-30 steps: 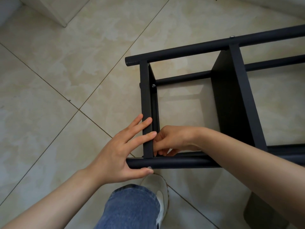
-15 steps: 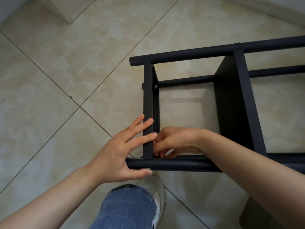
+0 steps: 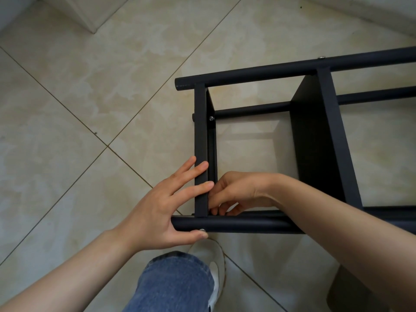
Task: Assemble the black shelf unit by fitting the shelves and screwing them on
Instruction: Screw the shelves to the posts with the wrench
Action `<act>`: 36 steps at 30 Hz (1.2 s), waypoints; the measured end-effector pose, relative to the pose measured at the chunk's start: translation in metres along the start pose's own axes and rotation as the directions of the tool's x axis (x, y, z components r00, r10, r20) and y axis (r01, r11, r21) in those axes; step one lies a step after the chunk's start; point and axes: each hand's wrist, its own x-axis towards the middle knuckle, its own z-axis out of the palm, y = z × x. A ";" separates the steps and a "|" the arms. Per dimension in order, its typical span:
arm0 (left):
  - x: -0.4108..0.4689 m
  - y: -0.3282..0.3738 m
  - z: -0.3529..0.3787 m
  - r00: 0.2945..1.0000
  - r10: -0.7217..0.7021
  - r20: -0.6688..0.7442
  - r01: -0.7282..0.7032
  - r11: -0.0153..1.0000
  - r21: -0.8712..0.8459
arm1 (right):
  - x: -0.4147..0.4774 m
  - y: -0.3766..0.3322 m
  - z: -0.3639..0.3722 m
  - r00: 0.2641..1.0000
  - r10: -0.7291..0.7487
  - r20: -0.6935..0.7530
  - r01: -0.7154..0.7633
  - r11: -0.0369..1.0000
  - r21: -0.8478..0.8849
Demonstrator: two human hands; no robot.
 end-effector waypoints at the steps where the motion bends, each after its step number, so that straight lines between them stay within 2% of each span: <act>1: 0.000 0.000 0.000 1.000 -0.001 -0.001 0.001 1.000 0.000 | -0.001 0.000 -0.002 1.000 -0.004 0.000 0.004 1.000 0.001; 7: 0.000 0.000 0.000 1.000 -0.005 -0.001 0.005 1.000 -0.005 | 0.004 0.001 0.000 1.000 0.020 -0.017 -0.020 1.000 -0.023; 12: 0.000 0.001 0.000 1.000 -0.009 -0.004 0.009 1.000 -0.003 | 0.002 0.003 -0.002 1.000 0.005 0.031 -0.006 0.999 0.048; 31: 0.000 0.002 0.001 1.000 -0.012 0.003 0.012 1.000 -0.005 | 0.004 0.003 0.002 1.000 0.014 -0.027 -0.015 1.000 -0.027; 36: 0.000 0.002 0.001 1.000 -0.012 0.001 0.012 1.000 -0.008 | 0.001 0.002 -0.001 1.000 -0.009 0.014 0.009 1.000 0.018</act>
